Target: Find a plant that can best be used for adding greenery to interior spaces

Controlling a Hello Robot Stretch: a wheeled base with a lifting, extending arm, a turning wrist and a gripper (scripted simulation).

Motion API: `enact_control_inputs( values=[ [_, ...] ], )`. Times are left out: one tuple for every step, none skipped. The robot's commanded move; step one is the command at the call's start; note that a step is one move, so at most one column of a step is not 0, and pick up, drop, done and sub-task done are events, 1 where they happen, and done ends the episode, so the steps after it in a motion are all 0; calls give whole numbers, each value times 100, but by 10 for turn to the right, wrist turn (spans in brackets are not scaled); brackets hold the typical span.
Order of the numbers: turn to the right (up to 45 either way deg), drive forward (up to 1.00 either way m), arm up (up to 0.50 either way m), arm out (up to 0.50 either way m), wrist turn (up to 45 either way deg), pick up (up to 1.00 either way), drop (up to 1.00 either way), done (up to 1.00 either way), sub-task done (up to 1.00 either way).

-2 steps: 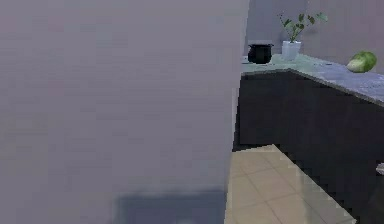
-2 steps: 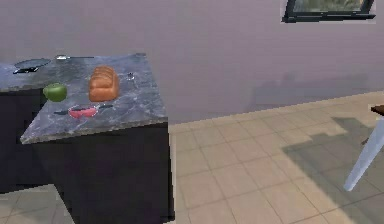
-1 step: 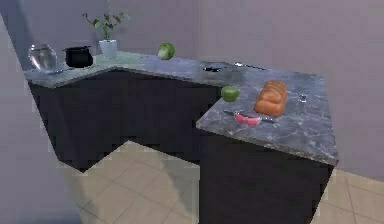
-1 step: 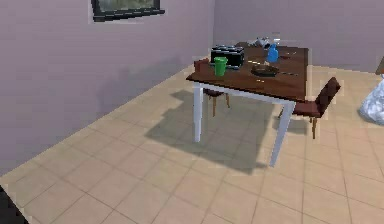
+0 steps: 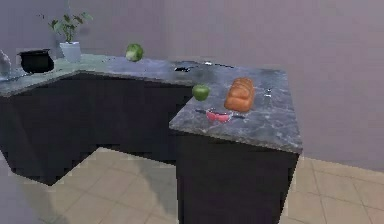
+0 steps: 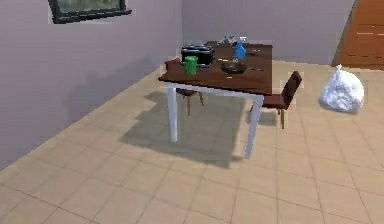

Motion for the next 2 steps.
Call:
enact_control_inputs(
  values=[
    [0, 45, 0, 0, 0, 0, 0, 0, 0],
    [-390, 0, 0, 0, 0, 0, 0, 0, 0]
  ],
)
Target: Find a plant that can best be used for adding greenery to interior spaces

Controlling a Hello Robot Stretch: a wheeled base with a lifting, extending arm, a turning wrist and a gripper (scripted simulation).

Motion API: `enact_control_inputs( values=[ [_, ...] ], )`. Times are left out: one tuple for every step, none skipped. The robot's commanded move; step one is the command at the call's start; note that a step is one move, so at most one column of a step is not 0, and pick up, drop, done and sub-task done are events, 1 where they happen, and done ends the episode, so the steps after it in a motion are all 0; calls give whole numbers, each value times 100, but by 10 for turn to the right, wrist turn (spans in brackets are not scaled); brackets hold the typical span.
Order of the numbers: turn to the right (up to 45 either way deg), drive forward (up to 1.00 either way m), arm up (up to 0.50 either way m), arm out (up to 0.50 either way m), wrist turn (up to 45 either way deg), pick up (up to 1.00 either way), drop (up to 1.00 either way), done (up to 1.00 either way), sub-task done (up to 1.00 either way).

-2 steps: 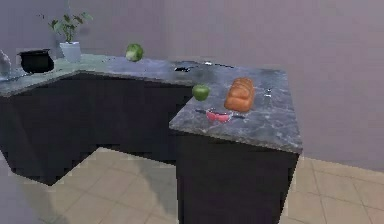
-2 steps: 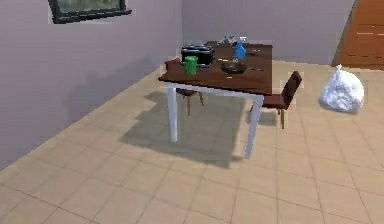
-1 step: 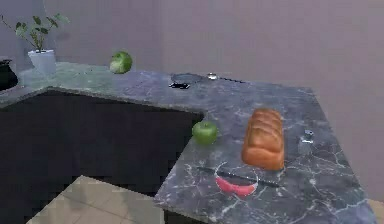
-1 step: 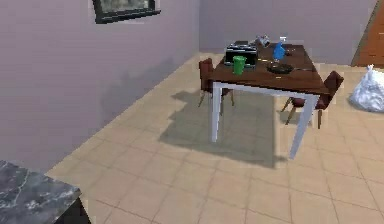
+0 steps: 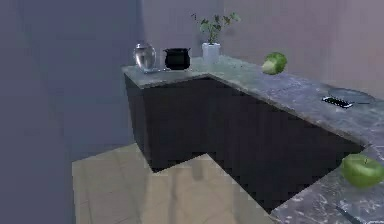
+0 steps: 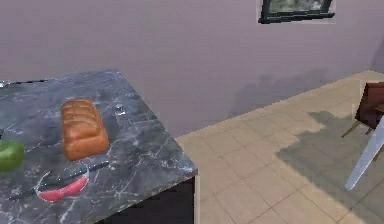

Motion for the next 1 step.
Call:
enact_control_inputs(
  values=[
    [0, 100, 0, 0, 0, 0, 0, 0, 0]
  ],
)
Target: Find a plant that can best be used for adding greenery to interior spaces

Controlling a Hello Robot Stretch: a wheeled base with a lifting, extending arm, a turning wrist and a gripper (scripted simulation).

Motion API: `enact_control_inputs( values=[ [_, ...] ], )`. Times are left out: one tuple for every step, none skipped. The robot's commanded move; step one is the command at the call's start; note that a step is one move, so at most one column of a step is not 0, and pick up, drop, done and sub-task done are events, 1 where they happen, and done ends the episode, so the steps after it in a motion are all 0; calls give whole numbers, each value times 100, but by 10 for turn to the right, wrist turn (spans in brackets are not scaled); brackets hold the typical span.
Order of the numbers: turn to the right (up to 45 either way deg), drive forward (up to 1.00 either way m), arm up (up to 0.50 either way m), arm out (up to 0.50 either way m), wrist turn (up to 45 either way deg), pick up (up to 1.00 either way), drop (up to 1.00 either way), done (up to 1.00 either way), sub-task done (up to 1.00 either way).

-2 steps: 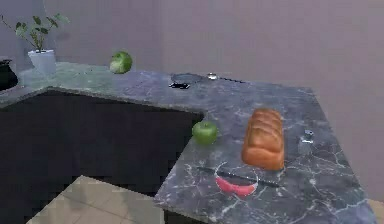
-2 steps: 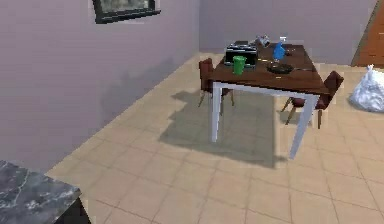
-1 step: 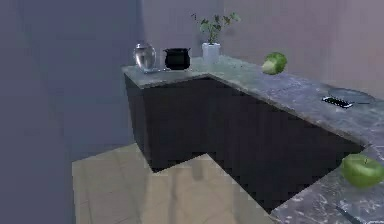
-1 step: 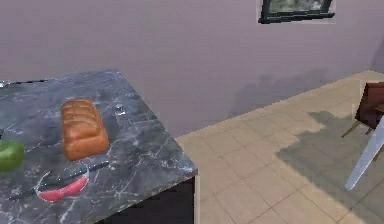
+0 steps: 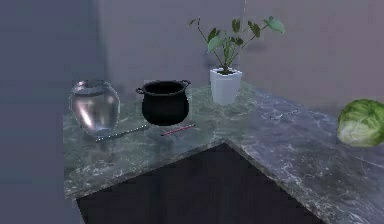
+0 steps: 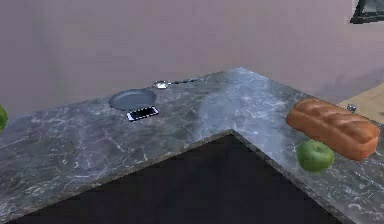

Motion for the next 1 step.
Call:
enact_control_inputs(
  values=[
    [-60, 0, 0, 0, 0, 0, 0, 0, 0]
  ],
)
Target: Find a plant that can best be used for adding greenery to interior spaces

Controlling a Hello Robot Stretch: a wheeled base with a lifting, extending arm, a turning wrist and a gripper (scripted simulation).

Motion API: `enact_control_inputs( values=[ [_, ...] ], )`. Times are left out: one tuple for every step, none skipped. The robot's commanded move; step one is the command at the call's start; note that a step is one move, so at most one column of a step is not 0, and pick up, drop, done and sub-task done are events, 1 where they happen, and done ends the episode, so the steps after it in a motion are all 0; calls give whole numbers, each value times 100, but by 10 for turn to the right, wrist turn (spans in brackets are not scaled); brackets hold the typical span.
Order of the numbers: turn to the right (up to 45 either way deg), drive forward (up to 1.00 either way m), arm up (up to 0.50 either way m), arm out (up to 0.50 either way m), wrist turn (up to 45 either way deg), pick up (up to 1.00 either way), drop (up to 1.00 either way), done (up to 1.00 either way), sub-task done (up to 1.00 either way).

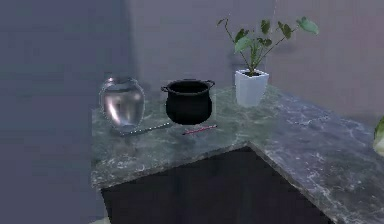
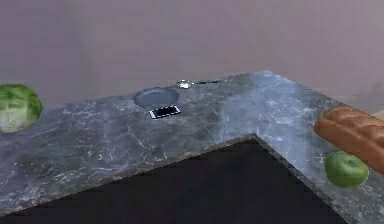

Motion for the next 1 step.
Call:
enact_control_inputs(
  values=[
    [0, 15, 0, 0, 0, 0, 0, 0, 0]
  ],
)
